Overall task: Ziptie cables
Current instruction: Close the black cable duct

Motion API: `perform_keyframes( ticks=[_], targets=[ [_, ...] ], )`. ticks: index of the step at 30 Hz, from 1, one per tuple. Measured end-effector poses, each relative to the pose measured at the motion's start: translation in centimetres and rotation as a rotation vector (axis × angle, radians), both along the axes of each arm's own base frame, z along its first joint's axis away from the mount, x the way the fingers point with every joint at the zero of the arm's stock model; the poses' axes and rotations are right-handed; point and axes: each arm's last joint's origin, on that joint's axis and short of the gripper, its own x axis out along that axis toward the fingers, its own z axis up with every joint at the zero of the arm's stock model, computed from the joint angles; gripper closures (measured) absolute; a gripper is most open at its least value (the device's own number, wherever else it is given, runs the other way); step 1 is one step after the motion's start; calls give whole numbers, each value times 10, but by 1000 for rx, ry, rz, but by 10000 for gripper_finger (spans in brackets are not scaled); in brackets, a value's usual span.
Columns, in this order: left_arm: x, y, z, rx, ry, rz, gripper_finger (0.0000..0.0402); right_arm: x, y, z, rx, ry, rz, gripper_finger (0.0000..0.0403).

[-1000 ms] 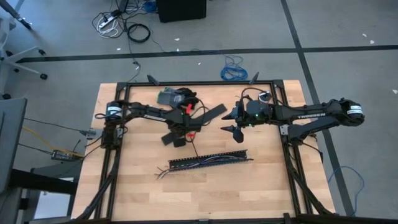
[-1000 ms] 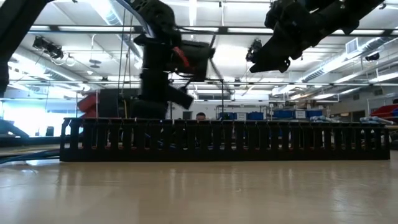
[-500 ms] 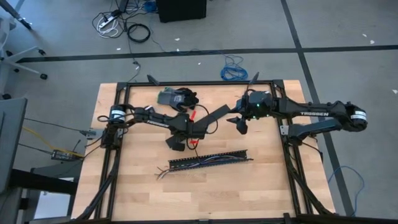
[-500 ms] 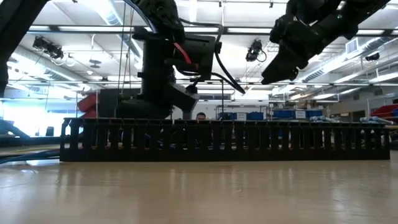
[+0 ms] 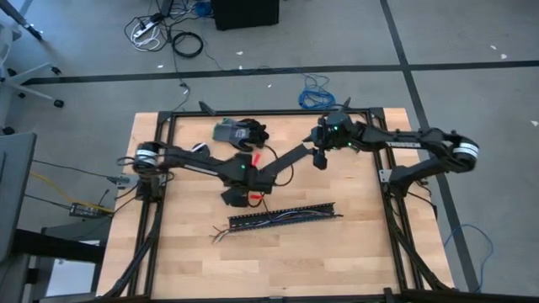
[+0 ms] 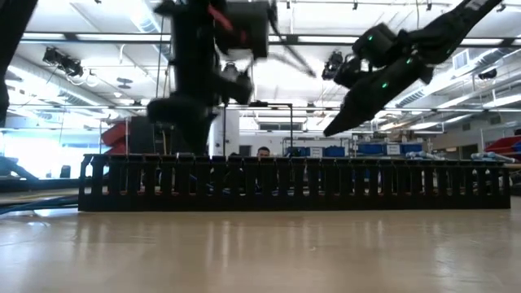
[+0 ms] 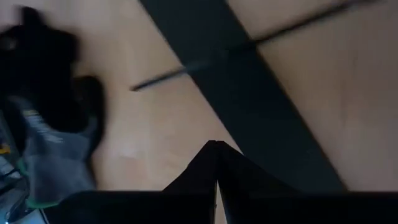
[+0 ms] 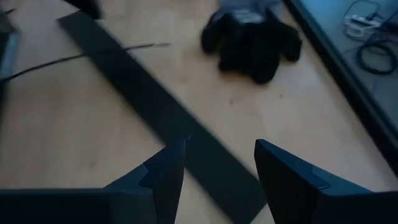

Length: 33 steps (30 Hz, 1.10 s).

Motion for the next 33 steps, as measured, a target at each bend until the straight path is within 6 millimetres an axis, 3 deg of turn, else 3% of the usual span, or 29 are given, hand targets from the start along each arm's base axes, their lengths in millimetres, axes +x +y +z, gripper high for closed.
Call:
perform_keyframes(
  ticks=[6, 9, 13, 17, 20, 26, 33],
  targets=[
    [-20, 5, 63, -52, -334, 121, 401, 23, -20, -4, -72, -212, -66, 212],
    [-38, 8, 83, -79, -492, 208, 401, 32, -19, -6, 65, -296, -114, 211],
    [-67, 12, 99, -87, -608, 273, 401, 49, -20, -5, 70, -183, 108, 216],
    [-88, 13, 100, -86, -626, 277, 401, 69, -18, -10, -9, 19, 293, 226],
    [-96, 14, 96, -73, -623, 281, 401, 85, -22, -11, -47, 148, 337, 232],
    [-103, 15, 80, -20, -563, 297, 401, 118, -24, -28, -60, 404, 366, 240],
    [-106, 16, 68, -5, -529, 297, 401, 145, -5, -43, -136, 669, 446, 241]
  ],
)
